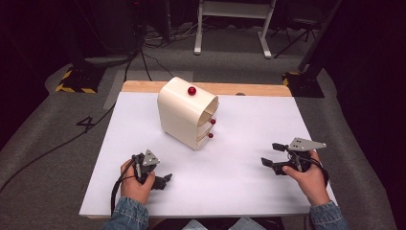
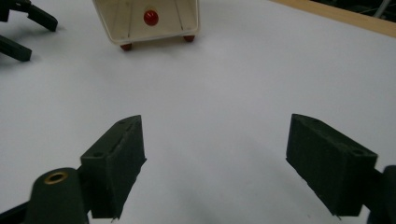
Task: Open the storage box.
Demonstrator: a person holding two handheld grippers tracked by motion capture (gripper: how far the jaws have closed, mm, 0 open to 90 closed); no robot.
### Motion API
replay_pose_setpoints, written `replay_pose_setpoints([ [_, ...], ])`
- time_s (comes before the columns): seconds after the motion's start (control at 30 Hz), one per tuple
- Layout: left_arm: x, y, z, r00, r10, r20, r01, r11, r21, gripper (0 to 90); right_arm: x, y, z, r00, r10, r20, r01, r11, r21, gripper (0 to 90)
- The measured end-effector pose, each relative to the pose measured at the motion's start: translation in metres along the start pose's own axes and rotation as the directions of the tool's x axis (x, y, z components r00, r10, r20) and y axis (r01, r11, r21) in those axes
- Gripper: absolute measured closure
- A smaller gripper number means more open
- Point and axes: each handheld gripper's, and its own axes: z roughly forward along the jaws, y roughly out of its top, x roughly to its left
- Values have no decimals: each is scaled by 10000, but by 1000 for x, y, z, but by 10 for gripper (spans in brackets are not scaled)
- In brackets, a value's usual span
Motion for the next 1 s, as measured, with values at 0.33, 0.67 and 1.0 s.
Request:
replay_pose_setpoints([
  [0.33, -1, 3, 3, 9992, 191, 340, -200, 9995, 260, 0, 16, 27, 19, 9986, -252, -470, 227, 9984, -511, 280],
  [0.67, -1, 3, 4, 9992, 252, 316, -261, 9992, 297, 0, 30, 54, 49, 9886, -1037, -1090, 987, 9938, -506, 409],
  [1.0, -1, 2, 3, 9993, 226, 303, -231, 9996, 175, 0, 29, 61, 83, 9827, -1046, -1528, 966, 9936, -587, 414],
])
